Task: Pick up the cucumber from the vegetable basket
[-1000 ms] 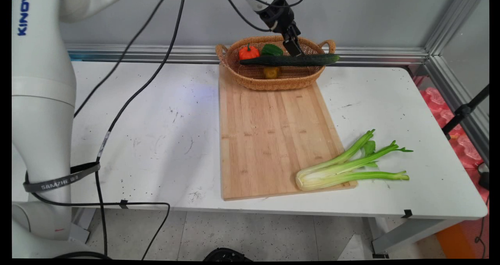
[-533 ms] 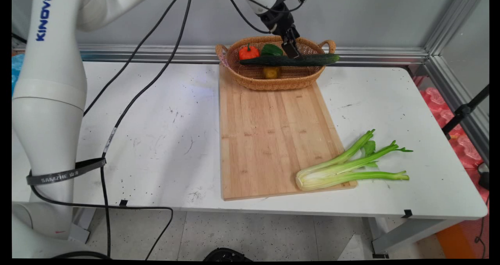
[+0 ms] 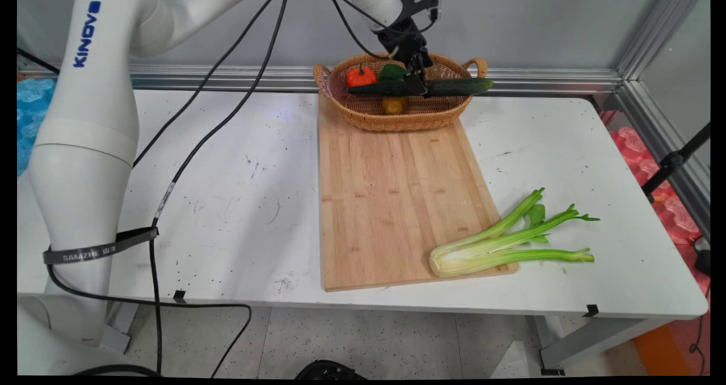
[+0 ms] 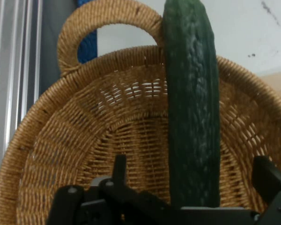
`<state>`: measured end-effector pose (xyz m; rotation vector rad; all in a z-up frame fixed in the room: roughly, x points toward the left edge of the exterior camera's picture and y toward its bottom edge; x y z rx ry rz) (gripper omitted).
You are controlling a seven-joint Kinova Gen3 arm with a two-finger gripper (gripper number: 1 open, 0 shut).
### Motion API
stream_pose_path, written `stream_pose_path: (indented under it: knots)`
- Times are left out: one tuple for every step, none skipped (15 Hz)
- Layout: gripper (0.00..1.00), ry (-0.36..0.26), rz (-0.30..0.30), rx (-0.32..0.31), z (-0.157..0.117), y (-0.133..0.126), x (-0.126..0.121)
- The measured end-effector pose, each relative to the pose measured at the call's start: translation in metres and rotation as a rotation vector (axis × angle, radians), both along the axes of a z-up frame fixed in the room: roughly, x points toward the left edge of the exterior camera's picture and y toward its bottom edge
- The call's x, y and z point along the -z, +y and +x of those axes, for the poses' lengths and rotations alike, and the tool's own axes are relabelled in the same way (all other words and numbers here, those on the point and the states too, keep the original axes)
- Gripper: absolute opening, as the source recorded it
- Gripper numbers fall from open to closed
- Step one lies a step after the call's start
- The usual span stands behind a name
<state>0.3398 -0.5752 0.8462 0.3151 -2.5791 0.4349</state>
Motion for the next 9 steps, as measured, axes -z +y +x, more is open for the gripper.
stream_pose_path:
  knots:
    - [1.00,-0.006,-0.001,0.012,0.000,-0.002,0.002]
    - [1.00,-0.010,-0.002,0.019,0.001,-0.003,0.004]
    - [1.00,-0.016,-0.002,0.028,0.001,-0.004,0.006]
    - [1.00,-0.019,-0.002,0.034,0.001,-0.005,0.008]
    - [1.00,-0.024,-0.002,0.042,0.002,-0.007,0.010]
    - [1.00,-0.027,-0.002,0.047,0.002,-0.007,0.012]
    - [1.00,-0.030,-0.001,0.052,0.003,-0.008,0.014]
    - [1.00,-0.032,0.000,0.057,0.003,-0.009,0.016]
    - [1.00,-0.034,0.000,0.061,0.003,-0.010,0.017]
